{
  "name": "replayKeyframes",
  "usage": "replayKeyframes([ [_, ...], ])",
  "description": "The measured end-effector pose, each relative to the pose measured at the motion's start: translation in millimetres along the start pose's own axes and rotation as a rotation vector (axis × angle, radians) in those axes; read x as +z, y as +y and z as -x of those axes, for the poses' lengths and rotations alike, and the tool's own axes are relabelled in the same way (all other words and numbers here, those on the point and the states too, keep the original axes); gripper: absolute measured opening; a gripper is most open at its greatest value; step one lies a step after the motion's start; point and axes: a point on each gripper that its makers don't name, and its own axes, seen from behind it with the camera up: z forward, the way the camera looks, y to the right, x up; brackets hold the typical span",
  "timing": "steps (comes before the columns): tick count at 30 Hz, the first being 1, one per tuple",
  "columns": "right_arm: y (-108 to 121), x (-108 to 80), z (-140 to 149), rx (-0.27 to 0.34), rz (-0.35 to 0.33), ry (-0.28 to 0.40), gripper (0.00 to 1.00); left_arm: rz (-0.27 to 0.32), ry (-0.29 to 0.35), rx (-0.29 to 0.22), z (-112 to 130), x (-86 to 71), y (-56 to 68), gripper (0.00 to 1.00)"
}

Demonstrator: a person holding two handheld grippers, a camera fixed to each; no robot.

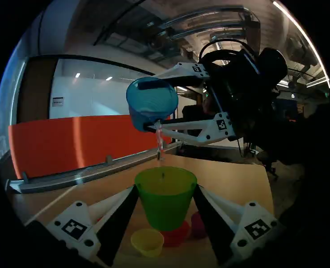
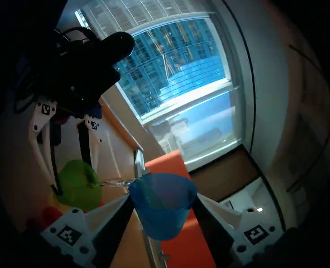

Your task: Pour water

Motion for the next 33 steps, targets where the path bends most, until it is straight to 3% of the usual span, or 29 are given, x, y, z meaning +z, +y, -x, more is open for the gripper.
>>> replayKeyframes([
  [33, 16.7, 1.8, -3.3, -0.151, 0.035, -0.004, 0.89, 0.001, -0.002, 0.013, 1.4, 1.9, 2.4, 0.86],
])
